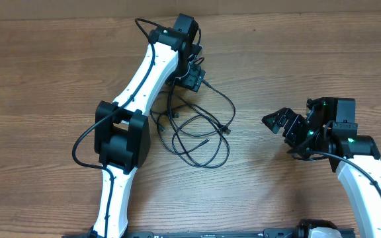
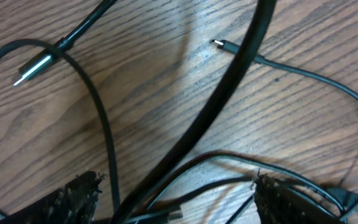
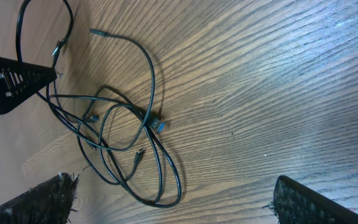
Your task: Untangle cables
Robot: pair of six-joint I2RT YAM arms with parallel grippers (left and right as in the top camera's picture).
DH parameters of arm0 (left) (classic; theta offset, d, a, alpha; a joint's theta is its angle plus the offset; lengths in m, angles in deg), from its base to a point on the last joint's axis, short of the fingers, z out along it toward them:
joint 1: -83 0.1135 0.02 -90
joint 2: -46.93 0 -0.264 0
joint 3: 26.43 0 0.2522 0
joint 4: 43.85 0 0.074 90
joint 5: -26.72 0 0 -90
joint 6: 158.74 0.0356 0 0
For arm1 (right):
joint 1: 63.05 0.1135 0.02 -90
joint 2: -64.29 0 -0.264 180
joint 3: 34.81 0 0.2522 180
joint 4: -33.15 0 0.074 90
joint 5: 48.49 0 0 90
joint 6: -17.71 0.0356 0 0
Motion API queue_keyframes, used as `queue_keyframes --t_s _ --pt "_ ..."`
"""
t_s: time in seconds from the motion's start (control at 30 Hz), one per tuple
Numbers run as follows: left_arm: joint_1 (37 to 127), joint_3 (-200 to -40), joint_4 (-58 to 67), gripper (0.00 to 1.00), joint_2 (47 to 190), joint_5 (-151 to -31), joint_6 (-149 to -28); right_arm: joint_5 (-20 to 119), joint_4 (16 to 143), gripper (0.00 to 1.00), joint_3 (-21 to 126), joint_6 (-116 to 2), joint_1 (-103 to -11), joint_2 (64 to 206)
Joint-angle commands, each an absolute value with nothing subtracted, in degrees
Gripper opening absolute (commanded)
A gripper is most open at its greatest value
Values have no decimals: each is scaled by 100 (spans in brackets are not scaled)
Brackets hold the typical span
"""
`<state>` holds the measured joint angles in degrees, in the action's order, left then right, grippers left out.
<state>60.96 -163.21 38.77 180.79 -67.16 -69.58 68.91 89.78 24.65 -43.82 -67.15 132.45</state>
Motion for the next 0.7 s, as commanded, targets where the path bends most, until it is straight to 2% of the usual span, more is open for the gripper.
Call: queue_keyframes --t_s 0.0,0.03,0.07,0.1,0.23,0.37,0.5,0.67 --pt "6085 -16317 3799 64 18110 -6738 -6827 6803 8948 100 2467 -4410 -6726 13258" --pt "6085 -16317 3803 42 18110 -6731 -6823 6805 8950 100 2467 -4410 -6726 13258" --pt "6085 -16319 3825 10 18110 -6735 -6825 6805 8952 100 2467 -4410 -6724 13258" --pt "6085 -16345 3899 4 18106 -6742 -6827 6805 8963 100 2467 -4410 -6726 13258" --pt "6085 -17007 4618 4 18082 -6711 -6825 6805 8969 100 2467 -4432 -6726 13258" --pt "6081 -19175 5521 4 17680 -6733 -6853 6807 8969 100 2467 -4432 -6726 13258" --pt "6081 -20642 5388 4 16901 -6738 -7089 6805 8969 100 2467 -4430 -6726 13258" --pt "6105 -21180 4697 4 16073 -6707 -7085 6807 8969 100 2467 -4432 -6726 13258"
